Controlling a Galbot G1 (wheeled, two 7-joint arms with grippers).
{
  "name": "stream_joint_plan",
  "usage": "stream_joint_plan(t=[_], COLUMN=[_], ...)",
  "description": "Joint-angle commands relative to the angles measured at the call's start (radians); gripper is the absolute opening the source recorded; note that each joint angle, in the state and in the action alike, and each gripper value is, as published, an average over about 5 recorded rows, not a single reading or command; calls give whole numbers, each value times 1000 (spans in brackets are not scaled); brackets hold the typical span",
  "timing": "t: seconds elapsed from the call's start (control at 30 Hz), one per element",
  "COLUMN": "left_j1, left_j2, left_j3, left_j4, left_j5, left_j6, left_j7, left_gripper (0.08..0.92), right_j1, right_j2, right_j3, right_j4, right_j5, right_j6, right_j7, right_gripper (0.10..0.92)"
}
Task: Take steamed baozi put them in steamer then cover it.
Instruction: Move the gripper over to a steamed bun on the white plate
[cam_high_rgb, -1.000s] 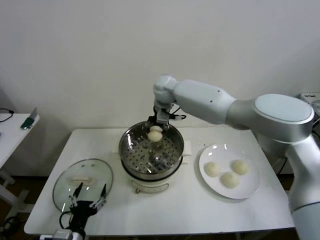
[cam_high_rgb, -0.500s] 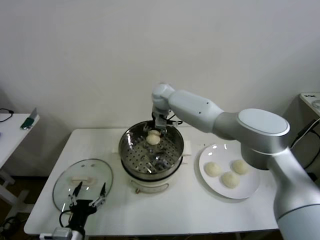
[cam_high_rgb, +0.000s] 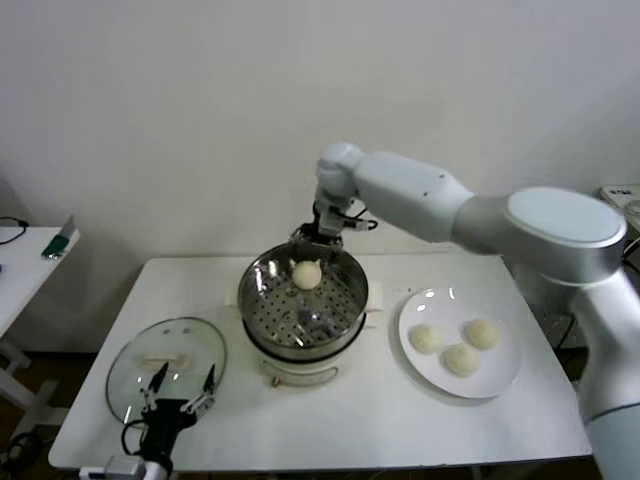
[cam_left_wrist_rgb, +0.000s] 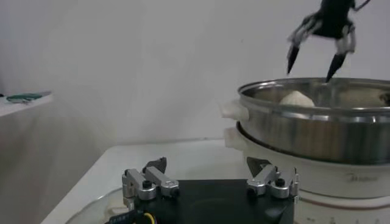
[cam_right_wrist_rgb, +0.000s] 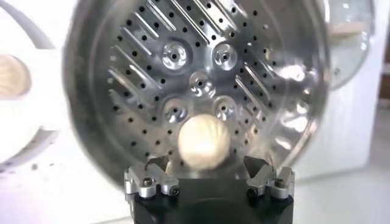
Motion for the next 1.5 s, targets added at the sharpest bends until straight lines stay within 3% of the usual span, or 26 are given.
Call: stream_joint_plan(t=[0.03, 0.27, 0.43, 0.87, 1.5], left_j1=[-1, -9, -19, -11, 6], left_j2=[2, 7, 6, 3, -10], left_j3=[2, 4, 6, -9, -14], left_j4=[-15, -14, -9, -13, -14], left_j5=[-17, -25, -27, -29, -24], left_j6=[18, 20, 25, 25, 17], left_j7=[0, 1, 4, 4, 1], left_gripper=[823, 823, 823, 823, 823], right_j1=[356, 336, 195, -271, -442], right_j2=[-318, -558, -651, -561, -464], right_j3=[-440, -561, -506, -137, 24], right_j4=[262, 491, 572, 356, 193], right_j5=[668, 651, 597, 469, 352], right_j6=[-441, -762, -885, -982, -989], right_j7=[-79, 75, 150, 235, 253], right_gripper=[823, 823, 823, 823, 819])
